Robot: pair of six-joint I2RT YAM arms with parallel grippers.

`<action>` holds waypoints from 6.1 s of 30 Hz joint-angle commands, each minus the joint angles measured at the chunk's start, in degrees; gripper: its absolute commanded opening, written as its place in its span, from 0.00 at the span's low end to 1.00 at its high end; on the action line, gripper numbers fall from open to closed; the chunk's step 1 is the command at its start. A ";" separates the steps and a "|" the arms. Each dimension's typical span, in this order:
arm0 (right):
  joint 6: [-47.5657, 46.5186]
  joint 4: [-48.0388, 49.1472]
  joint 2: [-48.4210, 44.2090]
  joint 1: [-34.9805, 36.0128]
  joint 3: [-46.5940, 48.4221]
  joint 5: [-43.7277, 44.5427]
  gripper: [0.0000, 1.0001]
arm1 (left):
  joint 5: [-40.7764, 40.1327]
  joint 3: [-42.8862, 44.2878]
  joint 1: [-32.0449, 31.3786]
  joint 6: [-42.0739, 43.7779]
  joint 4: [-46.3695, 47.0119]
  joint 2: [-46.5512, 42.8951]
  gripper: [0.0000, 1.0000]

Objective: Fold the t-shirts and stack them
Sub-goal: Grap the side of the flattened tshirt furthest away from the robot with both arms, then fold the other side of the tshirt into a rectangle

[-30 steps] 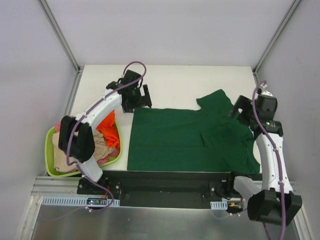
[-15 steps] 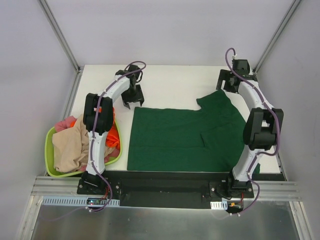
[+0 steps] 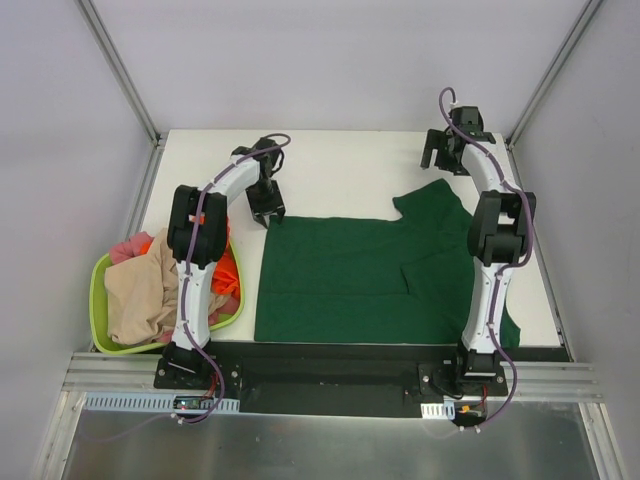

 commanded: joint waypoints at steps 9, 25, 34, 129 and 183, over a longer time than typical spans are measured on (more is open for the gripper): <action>-1.07 -14.41 12.33 0.30 18.36 -4.71 0.96 | 4.32 -2.75 -0.34 -1.63 1.88 0.59 0.00; -12.42 -13.38 16.22 1.79 17.33 -0.22 0.84 | 4.59 -7.32 -0.43 -1.11 4.52 -3.11 0.00; -11.89 -13.03 14.99 1.97 15.39 1.28 0.22 | 4.15 -7.41 -0.43 -0.84 5.40 -3.90 0.00; 4.89 -25.76 -73.34 -3.30 -59.84 14.02 0.06 | 2.74 -68.05 -9.65 -3.56 36.43 -61.55 0.00; 9.29 2.71 -54.98 3.46 -72.49 -22.19 0.96 | 6.44 -59.61 -14.75 -4.44 34.49 -45.65 0.99</action>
